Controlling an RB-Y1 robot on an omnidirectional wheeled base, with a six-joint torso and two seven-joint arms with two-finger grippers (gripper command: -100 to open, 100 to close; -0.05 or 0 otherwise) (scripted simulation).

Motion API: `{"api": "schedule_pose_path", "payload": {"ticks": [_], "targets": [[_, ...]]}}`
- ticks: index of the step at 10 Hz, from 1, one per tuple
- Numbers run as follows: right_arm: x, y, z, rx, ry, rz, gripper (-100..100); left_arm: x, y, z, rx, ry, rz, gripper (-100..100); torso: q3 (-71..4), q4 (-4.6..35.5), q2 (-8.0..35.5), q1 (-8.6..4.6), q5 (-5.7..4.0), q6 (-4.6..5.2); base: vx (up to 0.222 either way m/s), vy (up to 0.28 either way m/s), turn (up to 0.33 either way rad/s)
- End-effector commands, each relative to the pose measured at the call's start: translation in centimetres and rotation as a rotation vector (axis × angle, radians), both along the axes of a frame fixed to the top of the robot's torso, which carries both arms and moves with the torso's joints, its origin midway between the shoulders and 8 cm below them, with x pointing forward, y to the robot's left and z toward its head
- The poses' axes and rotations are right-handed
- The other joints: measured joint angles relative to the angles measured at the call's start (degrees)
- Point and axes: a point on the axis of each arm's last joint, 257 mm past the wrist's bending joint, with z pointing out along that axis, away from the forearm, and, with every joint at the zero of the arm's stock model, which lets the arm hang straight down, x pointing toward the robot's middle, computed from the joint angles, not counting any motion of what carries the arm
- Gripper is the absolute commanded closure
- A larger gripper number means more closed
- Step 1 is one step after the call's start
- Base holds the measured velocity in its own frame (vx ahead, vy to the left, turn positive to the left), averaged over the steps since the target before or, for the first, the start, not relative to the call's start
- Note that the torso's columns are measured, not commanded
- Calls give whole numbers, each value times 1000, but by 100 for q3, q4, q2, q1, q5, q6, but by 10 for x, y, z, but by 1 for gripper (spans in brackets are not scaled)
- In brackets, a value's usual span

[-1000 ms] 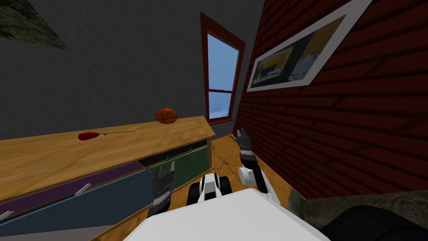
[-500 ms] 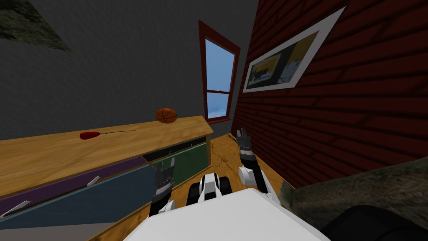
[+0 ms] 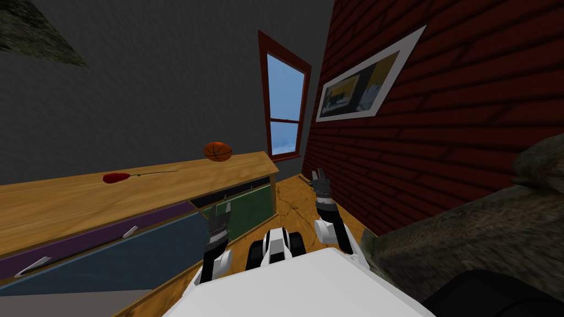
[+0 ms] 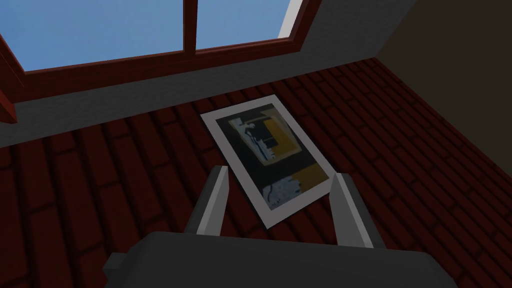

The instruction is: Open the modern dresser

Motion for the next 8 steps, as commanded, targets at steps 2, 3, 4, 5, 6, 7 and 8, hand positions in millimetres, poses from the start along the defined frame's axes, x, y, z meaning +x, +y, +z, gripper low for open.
{"api": "schedule_pose_path", "payload": {"ticks": [2,3,4,5,6,7,8], "targets": [[0,0,0,0,0,0,0,22,7,4,2,-4,16,-100,10,5,17,-6,-2,1,-66,-1,-37],[0,0,0,0,0,0,0,29,18,6,8,-7,43,-100,0,0,0,0,-1,0,-77,7,-96],[0,0,0,0,0,0,0,36,15,7,3,-6,38,-100,6,2,13,2,0,2,-86,3,-61],[0,0,0,0,0,0,0,40,14,7,0,-5,34,-100,10,4,16,-1,0,1,-40,1,5],[0,0,0,0,0,0,0,48,24,10,2,-7,61,-100,3,1,4,-2,-1,0,-81,5,-85],[0,0,0,0,0,0,0,59,20,11,-6,-7,52,-100,8,3,16,-1,-1,3,-88,11,-69],[0,0,0,0,0,0,0,64,31,11,-7,-2,80,-100,11,5,18,0,0,1,-116,-3,-135]]}}
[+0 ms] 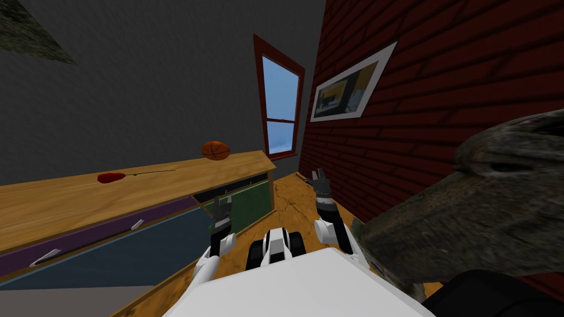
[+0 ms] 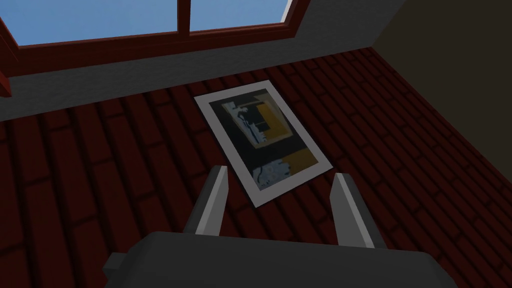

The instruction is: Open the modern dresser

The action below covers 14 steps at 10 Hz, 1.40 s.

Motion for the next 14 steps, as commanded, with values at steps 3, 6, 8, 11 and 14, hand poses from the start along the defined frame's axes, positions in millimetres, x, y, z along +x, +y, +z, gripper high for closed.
{"api": "schedule_pose_path", "payload": {"ticks": [3,6,8,11,14], "targets": [[0,0,0,0,0,0,0,30,14,10,-19,-1,42,-100,-12,-5,-21,-2,-1,-1,-81,-5,-49],[0,0,0,0,0,0,0,43,8,17,-26,-12,29,-100,-7,10,-12,-4,-10,0,-48,-4,-11],[0,0,0,0,0,0,0,51,16,21,-37,-12,52,-100,-11,1,-18,-6,-6,3,-25,-6,-54],[0,0,0,0,0,0,0,56,12,19,-44,-3,47,-100,5,15,8,-15,-11,8,-50,3,-18],[0,0,0,0,1,0,0,28,3,10,-15,-6,12,100,-4,32,-2,3,-30,-37,134,9,100]]}}
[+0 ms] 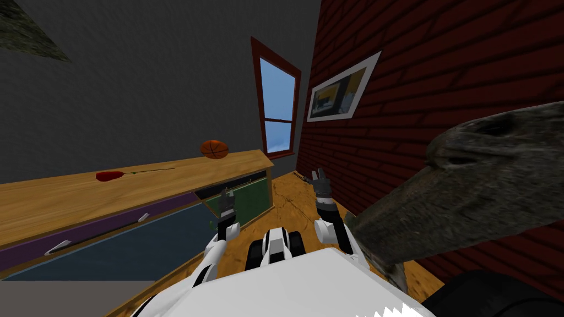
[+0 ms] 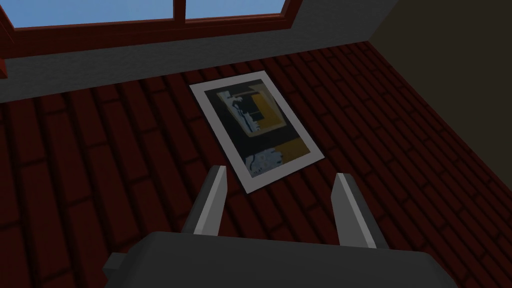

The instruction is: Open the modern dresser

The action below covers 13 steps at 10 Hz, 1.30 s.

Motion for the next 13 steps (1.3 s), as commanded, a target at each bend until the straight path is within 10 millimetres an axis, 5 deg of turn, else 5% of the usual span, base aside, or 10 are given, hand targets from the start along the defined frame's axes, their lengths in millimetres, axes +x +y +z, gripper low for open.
{"api": "schedule_pose_path", "payload": {"ticks": [1,8,11,13], "targets": [[0,0,0,0,0,0,0,-20,8,-3,20,-9,6,100,11,-15,15,6,18,7,84,-17,-2],[0,0,0,0,0,0,0,-56,-3,-8,39,-17,-28,100,0,-44,-8,34,43,10,61,-1,43],[0,0,0,0,0,0,0,-78,-24,-9,33,-29,-78,100,5,-41,-1,30,42,8,97,-6,95],[0,0,0,0,0,0,0,-94,-19,-13,38,-16,-64,100,0,-40,-8,30,41,20,80,7,25]]}}
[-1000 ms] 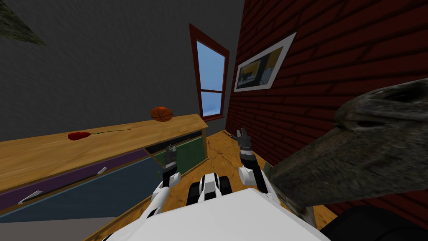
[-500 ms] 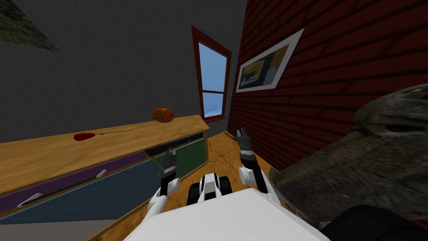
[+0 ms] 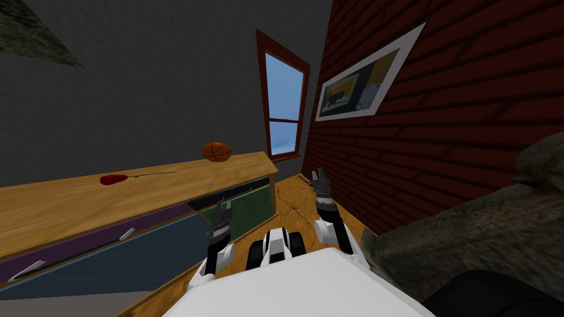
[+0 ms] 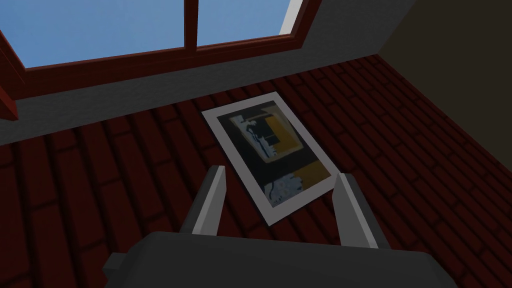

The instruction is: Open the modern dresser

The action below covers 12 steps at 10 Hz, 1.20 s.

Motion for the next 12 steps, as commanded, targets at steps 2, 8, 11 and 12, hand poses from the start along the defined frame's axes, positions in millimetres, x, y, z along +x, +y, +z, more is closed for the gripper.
{"api": "schedule_pose_path", "payload": {"ticks": [2,8,11,12], "targets": [[0,0,0,0,0,0,0,-24,-8,-2,-6,1,-15,100,4,-5,2,2,7,-2,81,-2,89],[0,0,0,0,0,0,0,-62,-25,-11,-35,29,-45,100,16,33,41,-29,-32,-2,56,-4,44],[0,0,0,0,0,0,0,-71,-23,-2,-29,11,-39,100,17,36,44,-38,-32,8,46,-1,14],[0,0,0,0,0,0,0,-84,-34,-6,-51,24,-57,100,23,45,58,-45,-40,5,64,-6,108]]}}
